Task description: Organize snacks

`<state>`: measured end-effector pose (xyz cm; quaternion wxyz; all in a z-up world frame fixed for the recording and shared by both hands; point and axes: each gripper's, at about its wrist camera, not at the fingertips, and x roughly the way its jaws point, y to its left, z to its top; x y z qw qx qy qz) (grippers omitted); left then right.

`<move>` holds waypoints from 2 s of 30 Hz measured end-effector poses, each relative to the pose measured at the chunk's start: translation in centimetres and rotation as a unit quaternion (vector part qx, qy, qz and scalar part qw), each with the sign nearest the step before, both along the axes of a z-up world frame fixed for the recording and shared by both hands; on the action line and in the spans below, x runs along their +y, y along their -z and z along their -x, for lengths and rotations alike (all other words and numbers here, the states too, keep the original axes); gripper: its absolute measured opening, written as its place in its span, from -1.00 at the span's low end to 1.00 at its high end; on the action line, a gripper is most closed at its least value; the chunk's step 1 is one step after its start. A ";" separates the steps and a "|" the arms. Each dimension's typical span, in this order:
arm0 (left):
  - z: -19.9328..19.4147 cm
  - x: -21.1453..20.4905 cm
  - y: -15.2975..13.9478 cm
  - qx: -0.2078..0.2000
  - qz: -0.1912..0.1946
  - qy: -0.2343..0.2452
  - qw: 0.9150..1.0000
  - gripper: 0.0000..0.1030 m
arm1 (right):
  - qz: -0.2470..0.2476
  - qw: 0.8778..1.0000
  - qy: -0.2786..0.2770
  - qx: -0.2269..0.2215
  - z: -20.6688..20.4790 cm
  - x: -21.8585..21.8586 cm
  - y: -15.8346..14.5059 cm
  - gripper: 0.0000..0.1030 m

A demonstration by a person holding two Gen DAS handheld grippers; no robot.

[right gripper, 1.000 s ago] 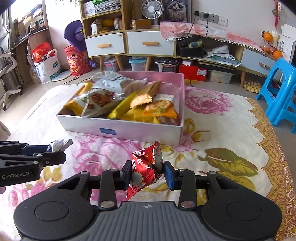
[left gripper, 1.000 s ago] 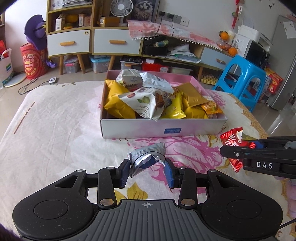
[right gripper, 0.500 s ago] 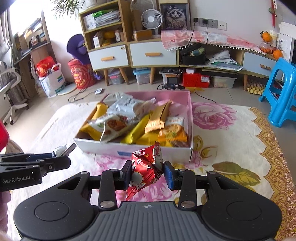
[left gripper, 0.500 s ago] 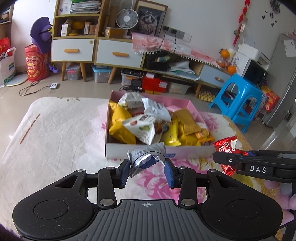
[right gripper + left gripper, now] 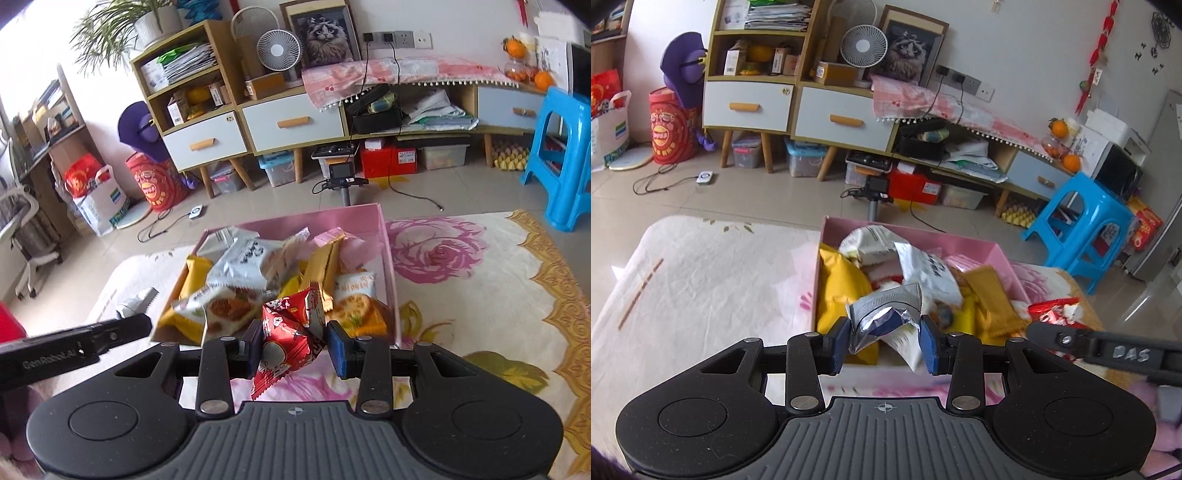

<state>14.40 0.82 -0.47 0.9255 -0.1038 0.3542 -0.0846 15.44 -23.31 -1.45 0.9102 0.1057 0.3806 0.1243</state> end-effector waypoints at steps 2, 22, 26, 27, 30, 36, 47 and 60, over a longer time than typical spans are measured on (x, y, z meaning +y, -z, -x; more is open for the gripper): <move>-1.0 0.0 0.3 0.001 -0.006 -0.001 1.000 -0.28 | -0.014 1.000 -0.001 -0.002 -0.7 0.0 -0.1 -0.45; -6.4 -1.5 2.3 0.004 -0.052 0.036 0.998 -0.11 | -0.010 1.000 0.029 -0.007 -7.5 1.4 1.9 -0.35; -6.2 -1.8 2.3 0.002 -0.060 0.050 0.997 0.28 | -0.009 0.999 0.049 0.002 -7.6 1.1 2.0 0.00; -6.1 -1.9 2.3 0.000 -0.063 0.051 0.997 0.32 | -0.010 0.999 0.049 0.001 -7.7 1.1 1.9 0.04; -5.7 -2.0 2.0 -0.005 -0.066 0.053 0.996 0.42 | -0.013 0.999 0.046 0.000 -7.3 1.0 1.7 0.13; -4.2 -2.1 0.8 -0.009 -0.062 0.054 0.997 0.61 | -0.011 0.999 0.042 -0.001 -5.9 0.5 1.0 0.27; 0.5 -1.1 -1.0 -0.006 -0.083 0.036 0.996 0.78 | 0.016 0.999 0.036 -0.021 -1.1 -1.2 -1.4 0.51; 6.4 0.1 -0.9 0.023 -0.101 0.011 0.995 0.92 | 0.058 0.998 0.034 -0.022 4.6 -1.8 -1.3 0.74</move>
